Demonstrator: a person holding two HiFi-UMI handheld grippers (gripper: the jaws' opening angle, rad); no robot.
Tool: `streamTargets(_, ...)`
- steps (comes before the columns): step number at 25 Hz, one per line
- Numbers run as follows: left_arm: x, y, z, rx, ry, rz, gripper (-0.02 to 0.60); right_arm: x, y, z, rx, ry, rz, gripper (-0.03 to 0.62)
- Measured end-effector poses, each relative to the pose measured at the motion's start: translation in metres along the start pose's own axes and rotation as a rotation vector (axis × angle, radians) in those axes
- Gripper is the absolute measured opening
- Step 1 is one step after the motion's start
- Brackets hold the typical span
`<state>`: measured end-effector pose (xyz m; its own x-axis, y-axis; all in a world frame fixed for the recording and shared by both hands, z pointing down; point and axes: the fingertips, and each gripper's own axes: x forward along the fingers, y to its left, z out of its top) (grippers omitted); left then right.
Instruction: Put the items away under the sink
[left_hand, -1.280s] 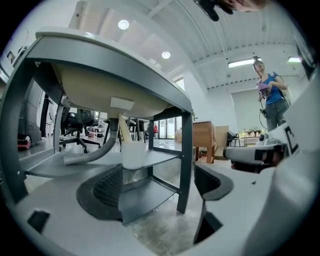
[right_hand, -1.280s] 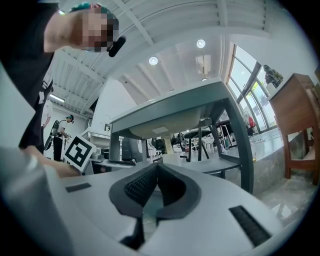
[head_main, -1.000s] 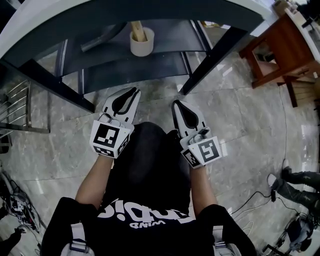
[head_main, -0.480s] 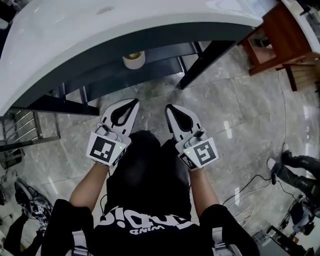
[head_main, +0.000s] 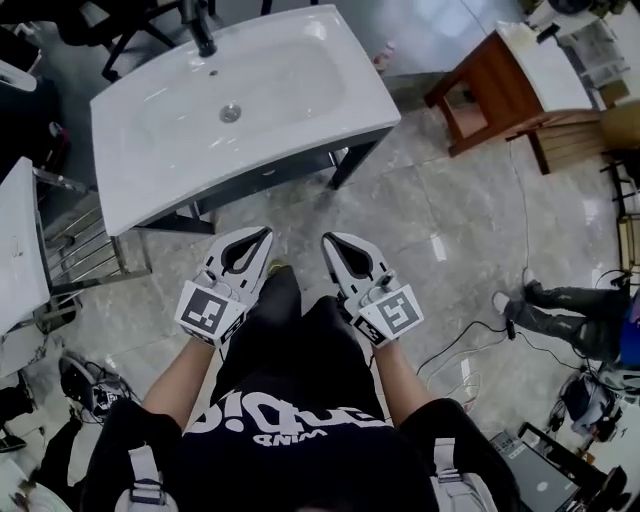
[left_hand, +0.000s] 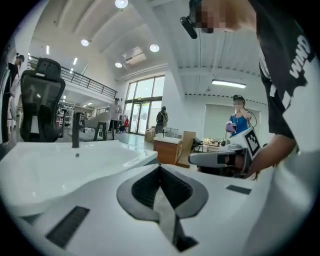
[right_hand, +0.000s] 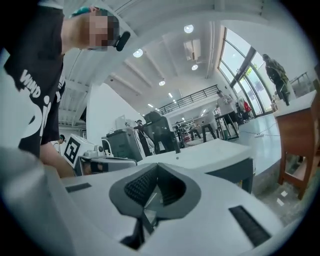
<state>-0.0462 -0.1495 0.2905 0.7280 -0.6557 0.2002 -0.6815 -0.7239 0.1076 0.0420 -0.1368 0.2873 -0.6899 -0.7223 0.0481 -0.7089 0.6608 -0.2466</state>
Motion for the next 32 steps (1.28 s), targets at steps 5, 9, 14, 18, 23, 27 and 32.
streamTargets(5,-0.019,-0.019,0.082,0.028,0.021,-0.051,0.018,-0.015,0.032,0.077,0.011,0.005,-0.004,0.018)
streamTargets(9,-0.017,-0.026,0.125,0.022,0.013,-0.127,0.018,-0.009,0.041,0.119,0.014,-0.023,-0.022,0.018)
streamTargets(14,-0.017,-0.023,0.16,0.046,-0.026,-0.209,0.018,0.013,0.036,0.146,-0.005,-0.069,-0.058,0.019)
streamTargets(18,-0.013,-0.02,0.173,0.05,-0.045,-0.222,0.018,0.017,0.029,0.163,-0.033,-0.084,-0.069,0.018)
streamTargets(23,-0.003,-0.033,0.182,0.058,-0.065,-0.223,0.018,0.001,0.017,0.179,-0.074,-0.097,-0.073,0.019)
streamTargets(27,0.007,-0.034,0.191,0.072,-0.096,-0.194,0.018,-0.008,0.009,0.183,-0.091,-0.1,-0.061,0.018)
streamTargets(32,0.012,-0.04,0.203,0.104,-0.141,-0.175,0.018,-0.017,0.004,0.191,-0.127,-0.117,-0.049,0.018)
